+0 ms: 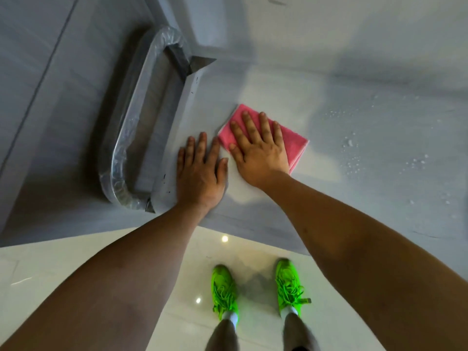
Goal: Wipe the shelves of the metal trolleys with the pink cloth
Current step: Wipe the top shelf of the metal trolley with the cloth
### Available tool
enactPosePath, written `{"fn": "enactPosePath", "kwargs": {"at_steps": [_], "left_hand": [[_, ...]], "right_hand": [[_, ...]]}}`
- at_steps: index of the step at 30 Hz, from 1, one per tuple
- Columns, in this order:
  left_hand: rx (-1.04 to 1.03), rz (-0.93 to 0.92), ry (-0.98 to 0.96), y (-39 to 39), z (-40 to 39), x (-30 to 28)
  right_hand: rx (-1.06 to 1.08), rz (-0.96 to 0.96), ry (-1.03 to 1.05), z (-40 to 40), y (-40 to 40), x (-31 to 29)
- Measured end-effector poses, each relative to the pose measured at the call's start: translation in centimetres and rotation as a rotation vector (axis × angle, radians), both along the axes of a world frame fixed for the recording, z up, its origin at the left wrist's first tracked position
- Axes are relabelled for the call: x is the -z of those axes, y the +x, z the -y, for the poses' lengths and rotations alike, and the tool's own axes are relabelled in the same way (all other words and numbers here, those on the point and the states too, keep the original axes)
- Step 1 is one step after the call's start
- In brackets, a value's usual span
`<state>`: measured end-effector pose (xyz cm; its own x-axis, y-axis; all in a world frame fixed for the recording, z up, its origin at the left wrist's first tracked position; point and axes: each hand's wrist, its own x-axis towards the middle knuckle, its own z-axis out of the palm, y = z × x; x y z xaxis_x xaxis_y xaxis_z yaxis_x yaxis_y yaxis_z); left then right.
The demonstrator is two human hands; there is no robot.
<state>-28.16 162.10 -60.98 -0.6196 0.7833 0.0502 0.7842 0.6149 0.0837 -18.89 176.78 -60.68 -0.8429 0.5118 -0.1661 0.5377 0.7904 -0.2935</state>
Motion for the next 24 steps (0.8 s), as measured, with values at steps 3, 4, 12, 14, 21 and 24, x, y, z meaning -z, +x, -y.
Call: {"fn": "enactPosePath", "kwargs": {"at_steps": [3, 4, 12, 14, 21, 24], "left_hand": [[0.014, -0.001, 0.023, 0.0, 0.2, -0.1], [0.02, -0.001, 0.022, 0.1, 0.3, -0.1], [0.021, 0.041, 0.009, 0.1, 0.4, -0.3], [0.015, 0.043, -0.006, -0.1, 0.4, -0.1], [0.005, 0.03, 0.015, 0.0, 0.4, 0.2], [0.009, -0.006, 0.055, 0.2, 0.2, 0.0]], "right_hand": [[0.027, -0.002, -0.003, 2.5, 1.4, -0.1], [0.032, 0.002, -0.004, 3.2, 1.8, -0.1], [0.041, -0.006, -0.034, 6.3, 4.6, -0.5], [0.038, -0.013, -0.022, 7.3, 5.2, -0.6], [0.054, -0.038, -0.031, 10.2, 7.9, -1.1], [0.04, -0.017, -0.036, 10.9, 8.8, -1.2]]}}
